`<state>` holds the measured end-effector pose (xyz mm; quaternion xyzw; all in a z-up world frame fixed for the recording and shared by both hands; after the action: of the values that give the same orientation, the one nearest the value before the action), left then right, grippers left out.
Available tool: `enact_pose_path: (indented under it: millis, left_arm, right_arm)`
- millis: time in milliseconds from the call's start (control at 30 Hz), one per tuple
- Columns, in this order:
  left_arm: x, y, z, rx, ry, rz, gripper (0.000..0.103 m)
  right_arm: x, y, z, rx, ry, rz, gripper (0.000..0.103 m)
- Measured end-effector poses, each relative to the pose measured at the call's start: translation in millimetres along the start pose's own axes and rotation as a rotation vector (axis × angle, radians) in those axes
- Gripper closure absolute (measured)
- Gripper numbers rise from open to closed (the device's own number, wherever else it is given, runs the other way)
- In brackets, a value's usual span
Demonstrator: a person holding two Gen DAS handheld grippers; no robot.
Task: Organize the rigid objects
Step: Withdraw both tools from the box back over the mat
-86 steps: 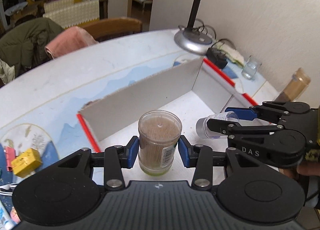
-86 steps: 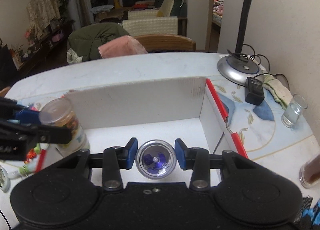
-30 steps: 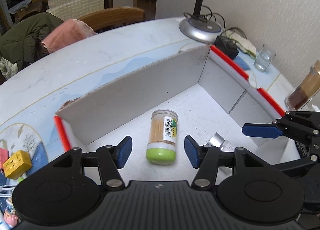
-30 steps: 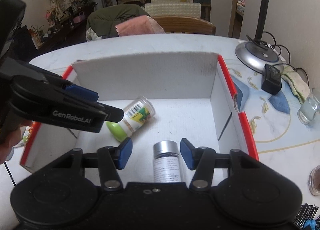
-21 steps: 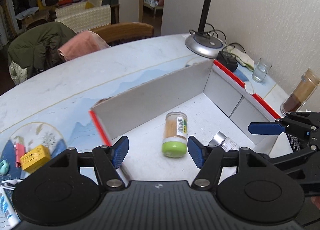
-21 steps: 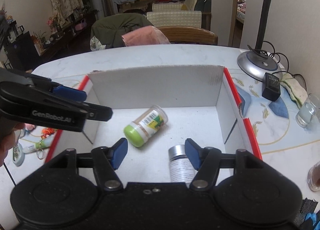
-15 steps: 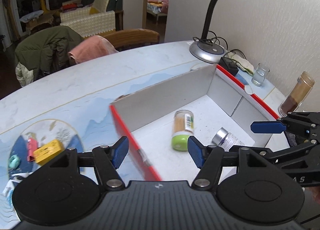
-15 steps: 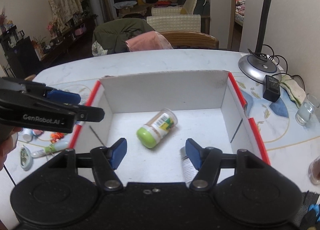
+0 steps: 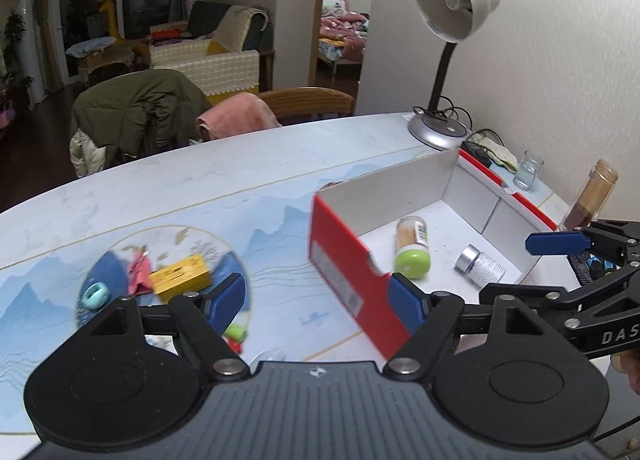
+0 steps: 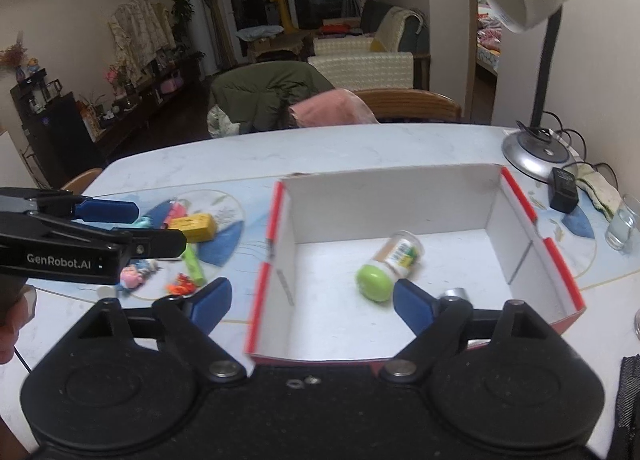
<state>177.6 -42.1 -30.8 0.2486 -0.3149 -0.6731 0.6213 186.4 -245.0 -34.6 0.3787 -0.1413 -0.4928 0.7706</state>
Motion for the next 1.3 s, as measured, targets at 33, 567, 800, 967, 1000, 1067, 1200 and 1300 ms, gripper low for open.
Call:
enact_pose_path:
  millis: [33,567,800,967,1000,1067,1200,1300]
  left_arm:
    - [-5.4,-3.2,3.9,0.003,0.003,0.004,0.025]
    - [-97.4,-43.4,38.7,0.024,0.066,0.100,0.001]
    - [-139.3,-69.1,33.5,0.005,0.104,0.170,0.000]
    - [-159.0,-86.0,23.2,-0.024,0.127,0.197,0.000]
    - [-162.9,-89.3,20.1,-0.032,0.133,0.202,0.000]
    - [-170.8,-95.6,13.0,-0.050,0.145,0.218,0.000]
    - [-189.9,-107.1,-2.9,-0.096,0.184,0.268,0.000]
    - [-199.5,-111.6,-13.4,-0.116,0.198,0.282,0.000]
  right_arm:
    - [-5.5,0.0,1.1,0.008,0.003,0.002,0.009]
    - [-81.9,-12.4,-15.0,-0.008,0.038,0.025,0.002]
    - [-111.4,-24.2,-31.5,-0.052,0.070,0.054,0.002]
    - [-135.8,-33.0,-44.1,-0.087,0.110,0.101,0.002]
    - [-140.3,-34.5,-46.6,-0.095,0.118,0.110,0.002]
    - [-150.1,-38.8,-53.4,-0.113,0.136,0.132,0.002]
    - [-172.8,-48.0,-66.3,-0.143,0.173,0.192,0.003]
    - [-189.3,-54.1,-76.0,-0.163,0.203,0.245,0.004]
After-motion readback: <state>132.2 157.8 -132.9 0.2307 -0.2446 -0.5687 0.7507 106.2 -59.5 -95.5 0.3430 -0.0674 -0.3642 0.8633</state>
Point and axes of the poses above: each gripper's, at about its wrist camera, not at the fingertips, and z roughly against the way its jaws point, x to its right, y to its top, the point moved 3 cm from there along -z, roughly the way its jaws point, and after that the axes turned 2 degrees about -z, right-handed, at the moved point
